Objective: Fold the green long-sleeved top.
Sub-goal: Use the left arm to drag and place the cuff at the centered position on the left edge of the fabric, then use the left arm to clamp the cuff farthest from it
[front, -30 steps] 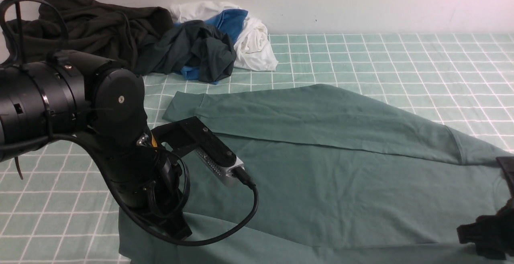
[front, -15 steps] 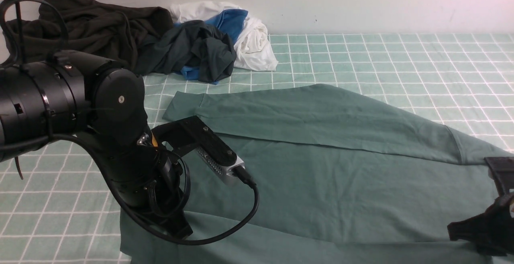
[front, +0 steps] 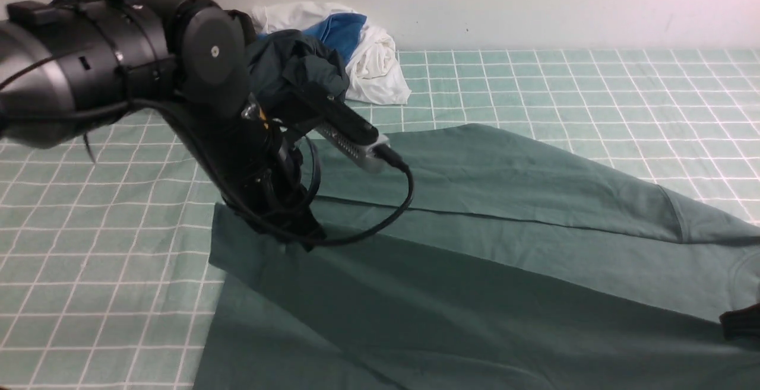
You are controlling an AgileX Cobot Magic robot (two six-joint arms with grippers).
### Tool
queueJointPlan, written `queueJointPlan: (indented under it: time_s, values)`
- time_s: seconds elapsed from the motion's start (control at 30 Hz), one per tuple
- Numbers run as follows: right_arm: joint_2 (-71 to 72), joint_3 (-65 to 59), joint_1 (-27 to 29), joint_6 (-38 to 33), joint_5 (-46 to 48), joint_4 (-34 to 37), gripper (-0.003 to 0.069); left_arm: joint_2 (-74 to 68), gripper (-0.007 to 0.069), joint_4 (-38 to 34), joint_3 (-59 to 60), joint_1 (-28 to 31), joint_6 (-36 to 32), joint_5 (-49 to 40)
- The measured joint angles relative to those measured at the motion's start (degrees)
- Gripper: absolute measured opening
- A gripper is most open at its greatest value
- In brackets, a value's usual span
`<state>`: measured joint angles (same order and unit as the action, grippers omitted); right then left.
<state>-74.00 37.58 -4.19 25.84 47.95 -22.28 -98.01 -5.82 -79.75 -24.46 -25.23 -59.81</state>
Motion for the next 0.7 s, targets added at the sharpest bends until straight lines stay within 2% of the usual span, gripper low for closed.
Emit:
queueJointPlan:
  time_s: [0.2, 0.23, 0.3, 0.33, 0.37, 0.5, 0.53, 0.6, 0.7]
  values:
    - [-1.3, 0.0, 0.0, 0.2, -1.3, -0.3, 0.0064, -12.1, 0.0129, 1.7, -10.0, 1.5, 0.1, -2.0]
    - [-1.6, 0.0, 0.0, 0.5, -1.6, -0.9, 0.0117, -14.5, 0.0194, 2.8, -12.3, 1.6, 1.1, -2.6]
    - [-1.7, 0.4, 0.0, 1.1, -1.6, -1.4, 0.0158, -15.9, 0.0239, 4.1, -14.1, 1.9, 2.6, -3.1]
    - [-1.7, 1.3, 0.0, 2.4, -1.5, -2.6, 0.0214, -17.2, 0.0323, 5.8, -16.3, 2.5, 5.8, -3.2]
    - [-1.7, 2.4, 0.0, 3.4, -1.3, -3.6, 0.0253, -17.8, 0.0377, 6.9, -18.0, 3.1, 7.7, -3.2]
    - [-1.8, 7.5, 0.0, 4.9, -1.2, -5.7, 0.0328, -19.6, 0.0502, 8.0, -23.5, 7.0, 12.8, -2.7]
    - [-1.8, 7.8, 0.0, 5.0, -1.2, -5.8, 0.0330, -19.6, 0.0507, 8.0, -23.5, 7.0, 13.0, -2.6]
    - [-2.0, 11.1, 0.0, 5.2, -2.6, -6.3, 0.0344, -21.5, 0.0545, 6.5, -26.1, 10.7, 14.3, -0.6]
    - [-2.0, 13.5, 0.0, 5.2, -6.3, -6.4, 0.0348, -25.2, 0.0556, 3.2, -27.6, 14.4, 14.9, 3.7]
